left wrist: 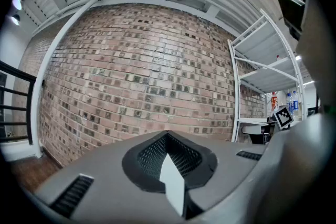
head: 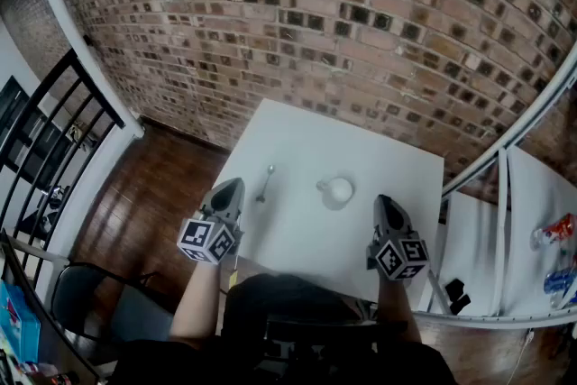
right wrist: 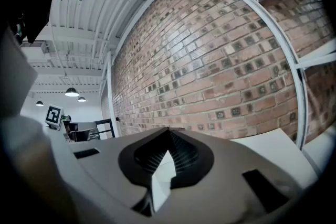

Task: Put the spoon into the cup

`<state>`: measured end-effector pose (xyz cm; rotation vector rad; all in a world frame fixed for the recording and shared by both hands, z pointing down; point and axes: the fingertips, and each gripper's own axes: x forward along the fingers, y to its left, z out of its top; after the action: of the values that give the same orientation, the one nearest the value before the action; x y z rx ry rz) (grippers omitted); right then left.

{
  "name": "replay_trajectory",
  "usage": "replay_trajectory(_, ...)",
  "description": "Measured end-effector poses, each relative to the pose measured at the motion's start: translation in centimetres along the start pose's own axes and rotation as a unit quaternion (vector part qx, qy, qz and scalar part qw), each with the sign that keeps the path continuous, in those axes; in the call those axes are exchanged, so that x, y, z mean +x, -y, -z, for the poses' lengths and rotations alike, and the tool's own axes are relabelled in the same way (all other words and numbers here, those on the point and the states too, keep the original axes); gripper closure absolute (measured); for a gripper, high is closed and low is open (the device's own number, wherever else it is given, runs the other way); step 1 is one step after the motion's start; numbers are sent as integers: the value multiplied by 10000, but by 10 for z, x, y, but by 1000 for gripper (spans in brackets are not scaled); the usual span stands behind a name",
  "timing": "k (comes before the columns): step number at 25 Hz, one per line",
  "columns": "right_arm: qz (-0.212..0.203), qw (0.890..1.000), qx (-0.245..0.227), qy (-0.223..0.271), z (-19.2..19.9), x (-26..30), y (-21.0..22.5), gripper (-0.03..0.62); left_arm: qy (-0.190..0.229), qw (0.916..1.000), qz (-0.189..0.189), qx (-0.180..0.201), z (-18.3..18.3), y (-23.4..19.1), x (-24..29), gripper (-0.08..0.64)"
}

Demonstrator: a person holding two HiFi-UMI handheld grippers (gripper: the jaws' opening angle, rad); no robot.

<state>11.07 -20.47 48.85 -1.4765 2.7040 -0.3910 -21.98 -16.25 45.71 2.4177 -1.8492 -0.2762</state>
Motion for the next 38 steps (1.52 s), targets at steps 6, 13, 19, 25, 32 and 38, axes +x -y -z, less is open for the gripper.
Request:
replay_trajectory(6, -23, 10000, 29, -89, 4, 6, 8, 588, -352, 9993, 120, 36, 29, 1, 30, 557)
replay_trajectory(13, 0, 9995, 109, -283, 19, 4, 11, 588, -1166, 9919, -339, 362, 86, -17, 48, 557)
replay_trajectory(19, -7, 9989, 113, -451, 31, 3, 13, 588, -1774, 9819, -533, 395, 138, -24, 55, 552)
replay_trajectory(25, 48, 9984, 127, -550, 37, -2, 20, 588, -2547, 9614, -883, 543, 196, -43, 60, 390)
replay_trajectory(32, 263, 9968, 219, -722, 44, -9, 35, 588, -2995, 9487, -900, 472, 231, -50, 61, 351)
replay_trajectory(38, 322, 9965, 233, -737, 45, -10, 39, 588, -3363, 9346, -1025, 541, 255, -49, 61, 351)
